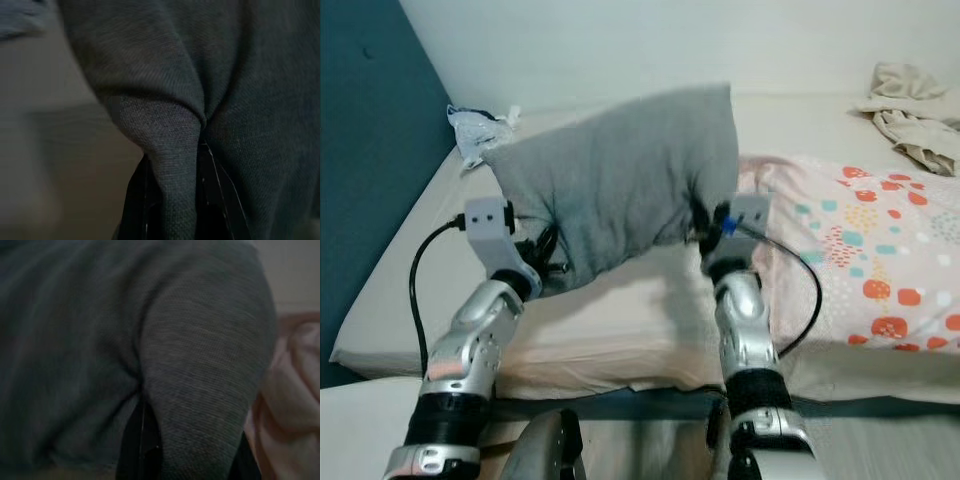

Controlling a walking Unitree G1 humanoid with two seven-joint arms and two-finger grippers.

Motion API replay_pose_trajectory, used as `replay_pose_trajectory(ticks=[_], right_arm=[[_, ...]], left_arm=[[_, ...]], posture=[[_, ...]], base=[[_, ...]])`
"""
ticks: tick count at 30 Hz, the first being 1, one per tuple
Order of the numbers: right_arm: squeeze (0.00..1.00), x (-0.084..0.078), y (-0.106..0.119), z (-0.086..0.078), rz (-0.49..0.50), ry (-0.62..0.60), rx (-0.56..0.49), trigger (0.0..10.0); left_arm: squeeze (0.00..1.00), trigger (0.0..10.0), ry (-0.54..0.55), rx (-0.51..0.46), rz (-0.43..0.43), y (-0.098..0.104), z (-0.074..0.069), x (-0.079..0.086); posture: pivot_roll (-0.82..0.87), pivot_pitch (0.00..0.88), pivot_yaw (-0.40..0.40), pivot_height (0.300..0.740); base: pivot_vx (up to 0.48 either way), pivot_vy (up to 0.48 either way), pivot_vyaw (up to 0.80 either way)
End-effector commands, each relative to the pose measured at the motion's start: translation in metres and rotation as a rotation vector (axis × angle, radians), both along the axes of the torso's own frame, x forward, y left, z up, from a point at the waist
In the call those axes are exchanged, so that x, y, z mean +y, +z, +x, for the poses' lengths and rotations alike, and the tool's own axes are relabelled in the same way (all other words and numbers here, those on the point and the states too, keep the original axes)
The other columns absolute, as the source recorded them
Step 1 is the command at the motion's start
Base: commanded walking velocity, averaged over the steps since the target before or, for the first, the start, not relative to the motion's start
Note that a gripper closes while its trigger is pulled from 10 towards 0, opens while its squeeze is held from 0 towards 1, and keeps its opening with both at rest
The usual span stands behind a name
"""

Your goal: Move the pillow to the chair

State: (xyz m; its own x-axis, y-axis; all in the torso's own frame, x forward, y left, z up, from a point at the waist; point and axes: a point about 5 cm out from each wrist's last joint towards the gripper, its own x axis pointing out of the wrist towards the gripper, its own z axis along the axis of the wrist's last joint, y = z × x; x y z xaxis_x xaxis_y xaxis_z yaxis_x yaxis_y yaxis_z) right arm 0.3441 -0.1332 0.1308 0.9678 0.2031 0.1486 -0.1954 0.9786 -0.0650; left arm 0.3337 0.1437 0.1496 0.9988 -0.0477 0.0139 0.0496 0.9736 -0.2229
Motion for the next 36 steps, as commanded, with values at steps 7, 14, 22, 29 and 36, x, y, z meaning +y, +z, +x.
replay_pose_trajectory(ticks=[7,14,22,29,36], right_arm=[[0.00,0.026,-0.004,-0.010,-0.147,0.069,-0.065,10.0],[0.00,0.028,-0.019,-0.017,-0.102,0.157,0.025,10.0],[0.00,0.030,-0.023,-0.022,-0.096,0.180,0.025,10.0],[0.00,0.037,-0.024,-0.022,-0.095,0.215,0.045,10.0],[0.00,0.036,-0.025,-0.022,-0.101,0.219,0.052,10.0]], left_arm=[[0.00,10.0,0.004,0.024,0.197,-0.016,-0.009,-0.005],[0.00,10.0,0.042,0.073,0.156,-0.029,-0.014,-0.007],[0.00,10.0,0.104,-0.091,0.226,-0.009,-0.015,0.006],[0.00,10.0,0.067,-0.181,0.246,-0.002,-0.021,-0.001],[0.00,10.0,0.059,-0.190,0.199,-0.004,-0.022,-0.002]], posture=[[0.02,0.075,0.053,0.575],[0.02,0.072,0.039,0.575],[0.03,0.045,0.015,0.605],[0.03,0.047,0.020,0.640],[0.03,0.050,0.025,0.670]], base=[[0.000,0.000,0.00],[0.000,0.000,0.00],[0.000,0.000,0.00],[0.000,0.000,0.00],[0.000,0.000,0.00]])
